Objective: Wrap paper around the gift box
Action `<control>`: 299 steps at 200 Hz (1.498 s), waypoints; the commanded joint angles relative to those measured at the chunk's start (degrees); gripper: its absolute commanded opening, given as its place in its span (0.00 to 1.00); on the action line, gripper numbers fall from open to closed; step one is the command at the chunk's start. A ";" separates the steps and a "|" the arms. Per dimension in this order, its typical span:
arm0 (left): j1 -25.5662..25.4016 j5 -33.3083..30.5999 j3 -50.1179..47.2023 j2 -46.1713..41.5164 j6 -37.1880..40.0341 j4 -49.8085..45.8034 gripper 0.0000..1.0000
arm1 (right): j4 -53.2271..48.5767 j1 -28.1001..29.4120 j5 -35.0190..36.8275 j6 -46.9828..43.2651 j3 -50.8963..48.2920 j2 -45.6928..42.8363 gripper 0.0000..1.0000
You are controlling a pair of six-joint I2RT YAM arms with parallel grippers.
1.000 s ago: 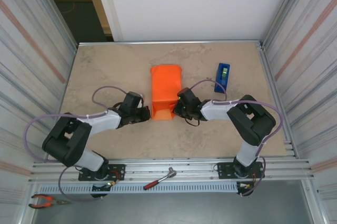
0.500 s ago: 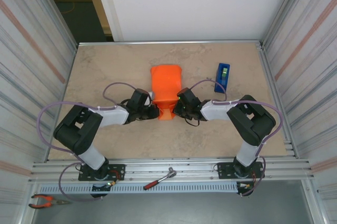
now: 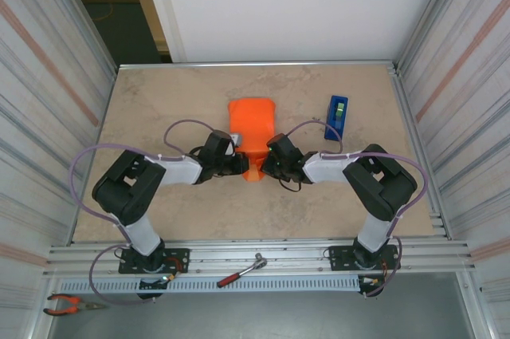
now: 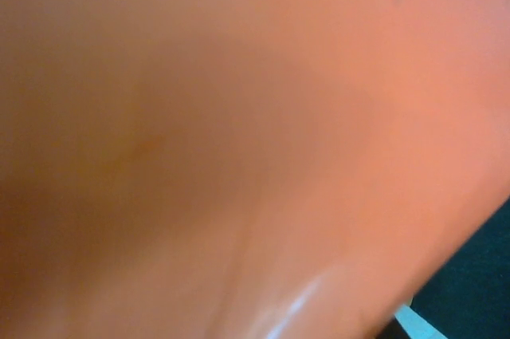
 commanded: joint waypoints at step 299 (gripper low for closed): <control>-0.77 -6.25 -0.07 -2.68 3.93 -3.42 0.00 | -5.79 1.65 -1.18 -0.57 -0.20 2.74 0.00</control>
